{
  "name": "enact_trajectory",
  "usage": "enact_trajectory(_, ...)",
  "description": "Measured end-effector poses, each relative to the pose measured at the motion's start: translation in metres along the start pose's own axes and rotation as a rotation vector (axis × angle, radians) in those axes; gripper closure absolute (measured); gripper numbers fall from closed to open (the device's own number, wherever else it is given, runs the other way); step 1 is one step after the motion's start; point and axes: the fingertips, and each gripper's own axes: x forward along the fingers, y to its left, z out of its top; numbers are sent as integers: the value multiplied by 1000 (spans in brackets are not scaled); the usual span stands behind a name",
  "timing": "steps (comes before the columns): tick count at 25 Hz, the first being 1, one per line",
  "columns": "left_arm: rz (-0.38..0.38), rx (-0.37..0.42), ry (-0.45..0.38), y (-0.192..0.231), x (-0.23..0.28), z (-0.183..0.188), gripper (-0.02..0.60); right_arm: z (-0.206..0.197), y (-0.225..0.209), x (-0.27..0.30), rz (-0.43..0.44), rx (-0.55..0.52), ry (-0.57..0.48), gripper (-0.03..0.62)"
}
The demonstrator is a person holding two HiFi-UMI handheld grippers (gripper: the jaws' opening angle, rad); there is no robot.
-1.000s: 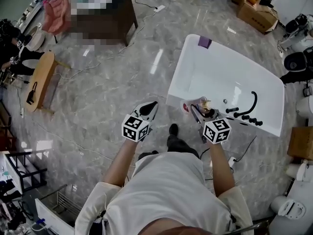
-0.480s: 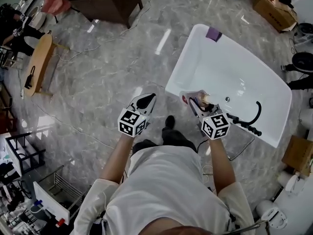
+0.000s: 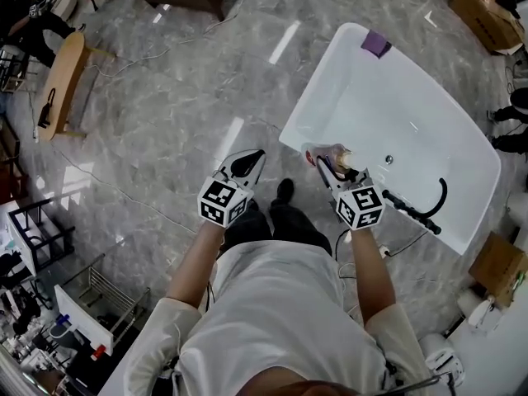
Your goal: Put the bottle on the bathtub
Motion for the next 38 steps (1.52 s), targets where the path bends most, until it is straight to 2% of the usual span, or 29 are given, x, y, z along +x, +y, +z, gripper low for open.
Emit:
enact_trajectory(14,-30,-16,60,57,59,-46,572,-52,-29,78,-34,-20,52,362)
enact_trajectory(20,-39,-26,85,83,94,-77,572,-92,-49,118,-61,-20,87,361)
enact_trajectory(24,-46,-37,121,103,120,-111,572,-128,-67,154,-74,-12,117,361)
enact_trajectory(30,-40,-56,136,124,150,-149,572,-171,-82,196,-66,-33,143,361)
enact_trajectory(38,-6,-74,152,150,166,-182,572,-217,-90,229,-68,-82,203,361)
